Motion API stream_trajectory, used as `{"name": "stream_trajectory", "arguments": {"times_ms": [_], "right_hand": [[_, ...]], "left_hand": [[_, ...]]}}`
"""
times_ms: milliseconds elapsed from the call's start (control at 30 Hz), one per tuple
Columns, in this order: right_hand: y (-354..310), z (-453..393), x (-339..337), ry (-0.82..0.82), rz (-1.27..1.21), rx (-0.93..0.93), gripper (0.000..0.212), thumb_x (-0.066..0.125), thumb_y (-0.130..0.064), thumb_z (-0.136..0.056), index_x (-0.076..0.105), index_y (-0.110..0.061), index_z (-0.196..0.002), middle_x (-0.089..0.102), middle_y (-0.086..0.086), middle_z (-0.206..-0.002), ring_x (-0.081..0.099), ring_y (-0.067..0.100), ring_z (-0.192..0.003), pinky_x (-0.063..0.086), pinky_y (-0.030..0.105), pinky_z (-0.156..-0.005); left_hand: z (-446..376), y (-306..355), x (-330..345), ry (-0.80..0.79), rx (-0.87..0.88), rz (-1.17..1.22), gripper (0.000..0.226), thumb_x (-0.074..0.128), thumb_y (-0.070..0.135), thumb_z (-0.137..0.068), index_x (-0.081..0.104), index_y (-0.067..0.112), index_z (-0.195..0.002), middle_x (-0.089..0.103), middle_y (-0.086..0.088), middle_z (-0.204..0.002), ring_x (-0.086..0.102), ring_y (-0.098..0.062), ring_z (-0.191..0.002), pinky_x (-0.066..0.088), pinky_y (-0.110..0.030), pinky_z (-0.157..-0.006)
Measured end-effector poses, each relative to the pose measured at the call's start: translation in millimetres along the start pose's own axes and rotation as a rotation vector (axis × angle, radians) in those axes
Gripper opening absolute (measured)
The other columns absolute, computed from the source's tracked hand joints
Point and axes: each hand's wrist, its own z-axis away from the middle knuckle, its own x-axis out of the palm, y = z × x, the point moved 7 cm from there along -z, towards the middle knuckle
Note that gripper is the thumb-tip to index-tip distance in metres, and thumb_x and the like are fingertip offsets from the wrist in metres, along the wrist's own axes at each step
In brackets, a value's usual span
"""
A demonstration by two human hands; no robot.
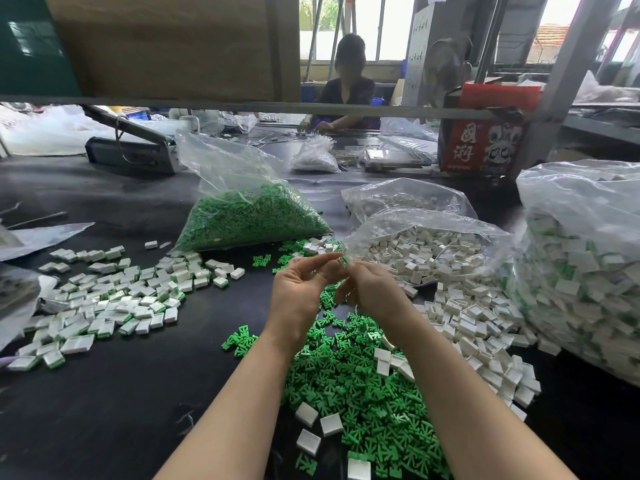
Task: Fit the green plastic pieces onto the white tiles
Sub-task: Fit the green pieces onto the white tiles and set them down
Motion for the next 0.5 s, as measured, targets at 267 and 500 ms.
{"name": "stream_trajectory", "arguments": {"times_ms": [267,500], "right_hand": [[1.9,4.0,13.9,-0.192,-0.42,0.026,0.051,0.031,-0.044,-0.104,0.063,-0.006,-0.092,0.065,0.009,-0.076,0.047,0.017,-0.063,0.03,0.029,-0.058],[5.3,2.6,15.0,-0.207,-0.422,0.008,0.044,0.036,-0.041,-0.103,0.064,-0.007,-0.096,0.064,0.011,-0.079,0.047,0.016,-0.06,0.028,0.029,-0.055]], "left_hand": [[2.0,0.1,7.4,-0.063,-0.021,0.042,0.012,0.066,0.007,-0.085,0.072,0.009,-0.095,0.076,-0.006,-0.079,0.07,-0.01,-0.067,0.051,-0.015,-0.058],[3.6,9.1,6.6,-0.011,0.026,-0.115,0.011,0.06,-0.001,-0.092,0.07,0.001,-0.093,0.073,0.0,-0.067,0.066,-0.005,-0.055,0.048,-0.013,-0.053]]}}
